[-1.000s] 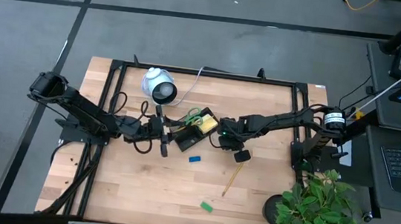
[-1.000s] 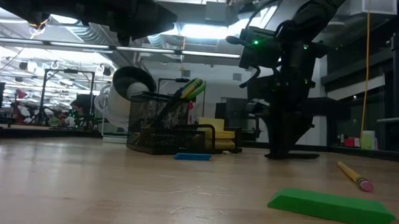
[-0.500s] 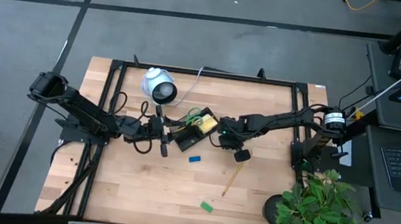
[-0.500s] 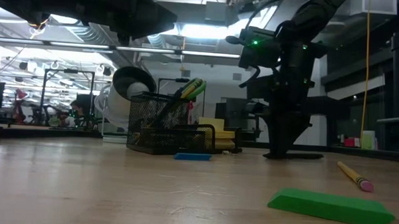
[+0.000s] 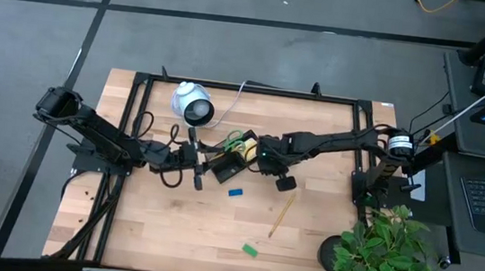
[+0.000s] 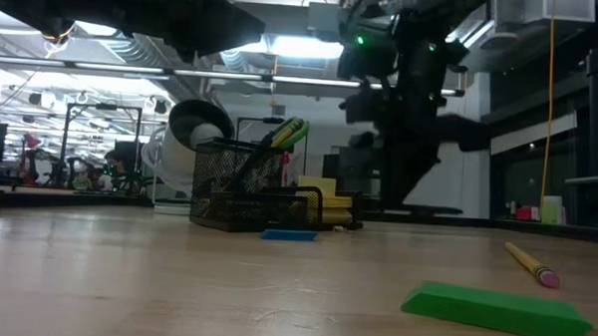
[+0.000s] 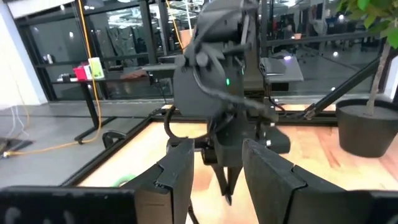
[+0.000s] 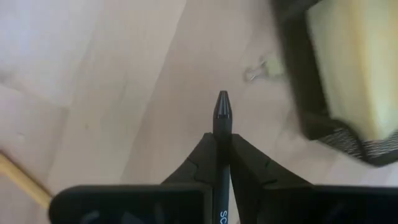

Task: Pick and place office supplies into organizer
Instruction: Put the black pen into the black desk organizer

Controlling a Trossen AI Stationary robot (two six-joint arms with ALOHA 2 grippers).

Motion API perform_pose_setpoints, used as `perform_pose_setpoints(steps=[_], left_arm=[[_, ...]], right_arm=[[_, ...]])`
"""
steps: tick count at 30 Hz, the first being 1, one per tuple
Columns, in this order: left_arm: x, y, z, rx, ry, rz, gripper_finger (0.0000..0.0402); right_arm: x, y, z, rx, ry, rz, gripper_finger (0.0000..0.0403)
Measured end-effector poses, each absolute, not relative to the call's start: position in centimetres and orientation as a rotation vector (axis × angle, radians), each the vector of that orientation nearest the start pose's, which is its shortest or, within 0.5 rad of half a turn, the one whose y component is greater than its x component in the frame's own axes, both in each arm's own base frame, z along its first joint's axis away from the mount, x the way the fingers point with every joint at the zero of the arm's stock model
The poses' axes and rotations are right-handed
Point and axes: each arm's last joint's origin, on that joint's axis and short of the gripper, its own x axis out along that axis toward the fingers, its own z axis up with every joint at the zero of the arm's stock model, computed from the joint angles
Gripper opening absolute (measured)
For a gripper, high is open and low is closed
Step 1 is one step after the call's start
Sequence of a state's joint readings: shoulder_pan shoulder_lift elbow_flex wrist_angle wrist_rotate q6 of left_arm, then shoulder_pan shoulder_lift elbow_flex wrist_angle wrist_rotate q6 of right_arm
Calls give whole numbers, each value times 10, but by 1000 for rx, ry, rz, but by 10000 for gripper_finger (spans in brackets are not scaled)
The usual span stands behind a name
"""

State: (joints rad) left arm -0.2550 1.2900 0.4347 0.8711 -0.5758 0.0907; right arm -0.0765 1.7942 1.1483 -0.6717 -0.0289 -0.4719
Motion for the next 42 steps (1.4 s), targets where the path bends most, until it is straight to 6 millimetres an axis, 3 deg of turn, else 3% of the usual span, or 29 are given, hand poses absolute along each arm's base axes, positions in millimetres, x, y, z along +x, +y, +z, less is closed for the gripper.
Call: perform_pose_setpoints(steps=[5, 11, 19, 24, 28, 34, 42], left_arm=[[239, -50, 215, 134, 1, 315, 132], [226, -56, 233, 181, -51, 305, 132], [215, -56, 236, 169, 11, 297, 132], [215, -57, 235, 164, 15, 293, 132], [214, -59, 235, 164, 14, 284, 132], [213, -63, 235, 164, 13, 264, 132], [214, -63, 235, 117, 2, 229, 132]], right_arm=[[341, -25, 191, -298, 1262, 254, 27], [331, -24, 229, -297, 1143, 224, 27], [311, -13, 288, -294, 876, 181, 27], [309, -7, 311, -295, 699, 215, 27], [308, -5, 318, -264, 593, 217, 27], [297, -4, 302, -230, 476, 192, 27], [279, -2, 293, -237, 167, 227, 27]])
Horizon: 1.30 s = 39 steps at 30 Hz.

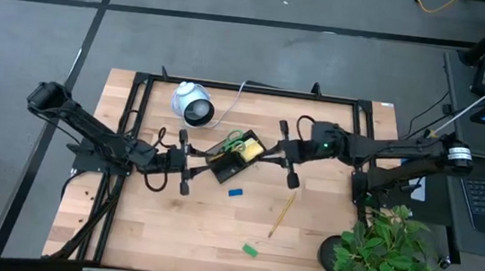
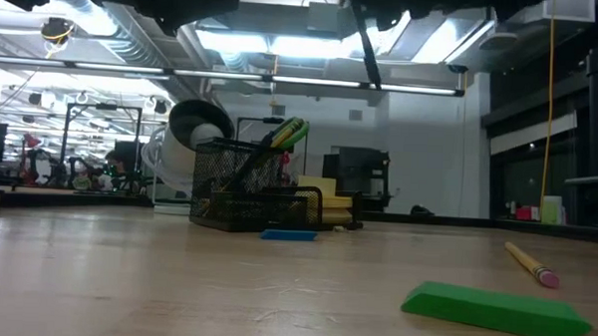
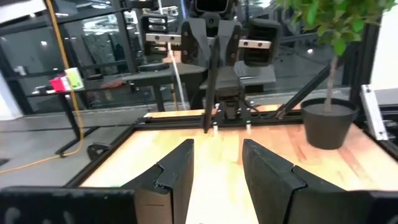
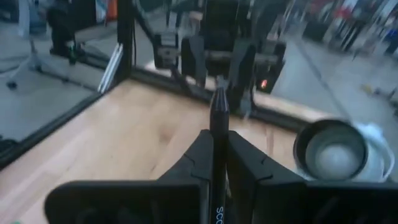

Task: Pick and place office supplies into organizer
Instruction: Put the black pen into the black desk organizer

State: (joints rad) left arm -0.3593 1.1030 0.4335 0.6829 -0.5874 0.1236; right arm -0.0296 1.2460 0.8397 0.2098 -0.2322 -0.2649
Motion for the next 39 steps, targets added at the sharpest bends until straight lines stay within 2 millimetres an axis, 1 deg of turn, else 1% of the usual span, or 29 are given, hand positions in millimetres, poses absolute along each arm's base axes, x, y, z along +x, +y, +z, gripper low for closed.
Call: perform_pose_setpoints(steps=[9, 13, 18, 22, 27, 35, 39], left_arm=[[215, -59, 241, 87, -52, 221, 132], [216, -57, 241, 85, -50, 226, 133], [218, -51, 241, 60, -52, 235, 142], [232, -47, 249, 38, -62, 237, 149], [254, -44, 255, 82, -55, 173, 150], [289, -35, 259, 79, -42, 173, 152], [304, -33, 260, 82, -40, 129, 151]], right_arm=[[268, -1, 280, -218, -89, 194, 27], [265, -1, 277, -192, -141, 189, 27], [264, -1, 275, -133, -137, 192, 27], [264, -1, 275, -125, -143, 192, 27], [265, -2, 275, -127, -146, 192, 27], [266, -1, 278, -132, -194, 192, 27], [270, -1, 274, -134, -197, 205, 27]])
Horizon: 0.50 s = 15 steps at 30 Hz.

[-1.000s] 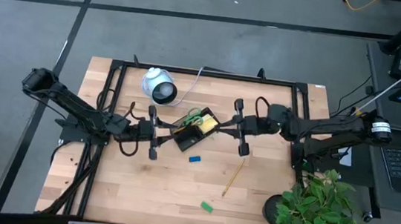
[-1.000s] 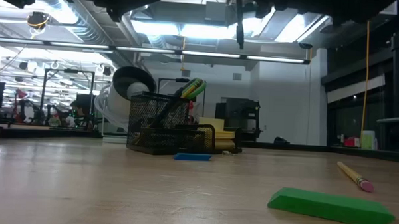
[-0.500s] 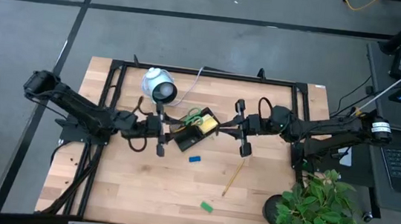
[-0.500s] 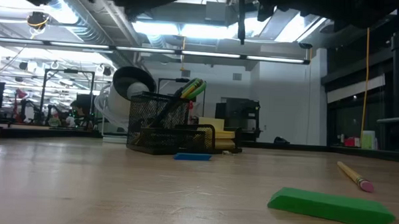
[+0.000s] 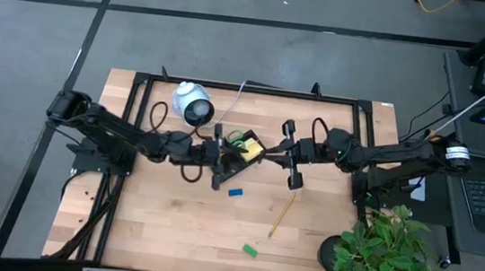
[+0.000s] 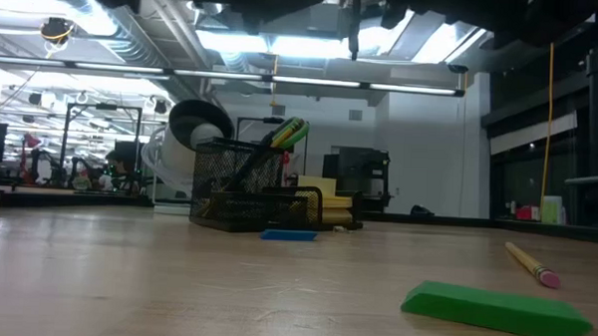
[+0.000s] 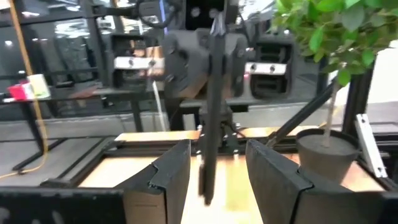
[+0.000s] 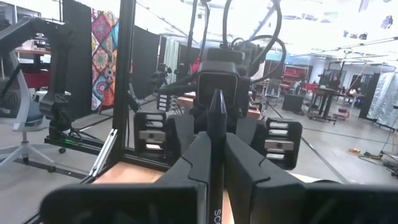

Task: Pick and place office supplies into organizer
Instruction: Put the black pen into the black desk organizer

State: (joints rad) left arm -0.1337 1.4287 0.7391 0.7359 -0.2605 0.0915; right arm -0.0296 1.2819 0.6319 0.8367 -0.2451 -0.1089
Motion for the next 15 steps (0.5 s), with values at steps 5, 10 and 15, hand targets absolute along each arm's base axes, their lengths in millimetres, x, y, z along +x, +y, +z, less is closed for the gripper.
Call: perform_pose_setpoints(steps=[5, 10, 15], left_arm=[[317, -32, 263, 83, -49, 72, 149], [323, -30, 263, 84, -47, 71, 148], [325, -25, 262, 73, -68, 87, 148]], right_arm=[[276, -1, 269, -136, -204, 206, 27], [278, 0, 268, -145, -233, 230, 27], [280, 0, 273, -149, -248, 242, 27]])
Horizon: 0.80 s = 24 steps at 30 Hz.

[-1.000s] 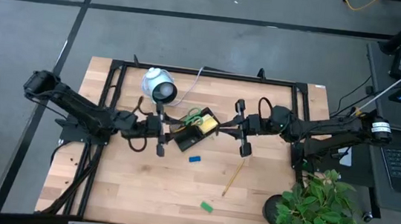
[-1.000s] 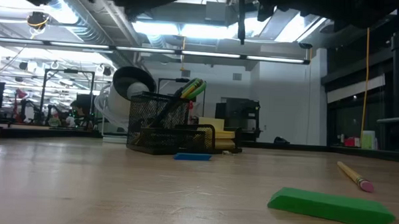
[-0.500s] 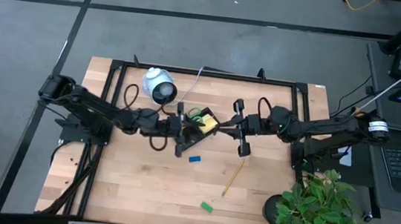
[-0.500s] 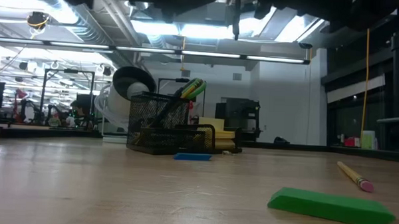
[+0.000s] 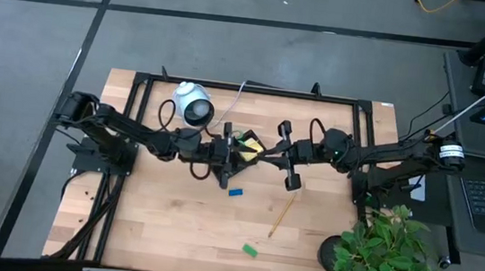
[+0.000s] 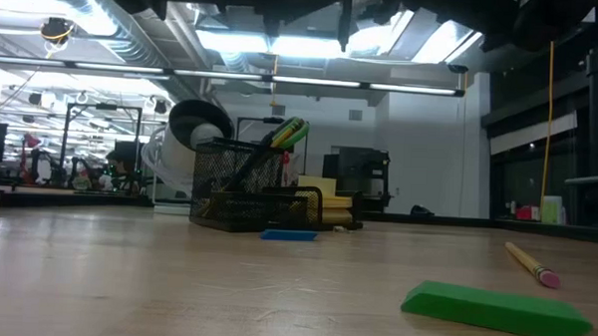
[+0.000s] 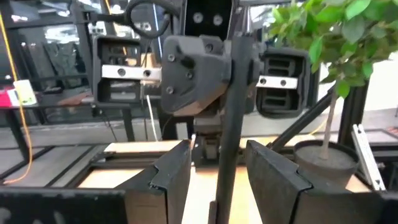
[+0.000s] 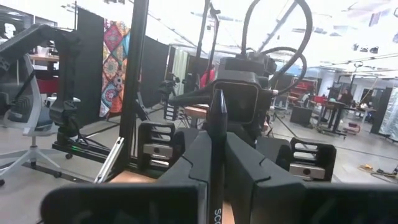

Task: Pick and place office supplies into organizer
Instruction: Put the black pen into the black desk organizer

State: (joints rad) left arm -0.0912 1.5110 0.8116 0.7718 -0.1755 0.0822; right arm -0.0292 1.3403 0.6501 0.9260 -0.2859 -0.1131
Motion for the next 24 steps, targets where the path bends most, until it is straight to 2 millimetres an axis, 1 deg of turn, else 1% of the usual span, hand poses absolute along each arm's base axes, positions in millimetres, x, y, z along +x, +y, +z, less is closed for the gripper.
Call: perform_pose_setpoints(steps=[8, 15, 21, 24], left_arm=[[328, -19, 262, 53, -99, 37, 148], [332, -20, 267, 56, -114, 19, 147], [343, -15, 262, 61, -92, 1, 128], [345, -12, 259, 62, -81, 3, 113]], right_arm=[[281, 0, 275, -149, -243, 248, 27], [281, 0, 275, -153, -243, 246, 27], [281, -1, 275, -170, -243, 228, 27], [282, -1, 274, -169, -234, 228, 27]])
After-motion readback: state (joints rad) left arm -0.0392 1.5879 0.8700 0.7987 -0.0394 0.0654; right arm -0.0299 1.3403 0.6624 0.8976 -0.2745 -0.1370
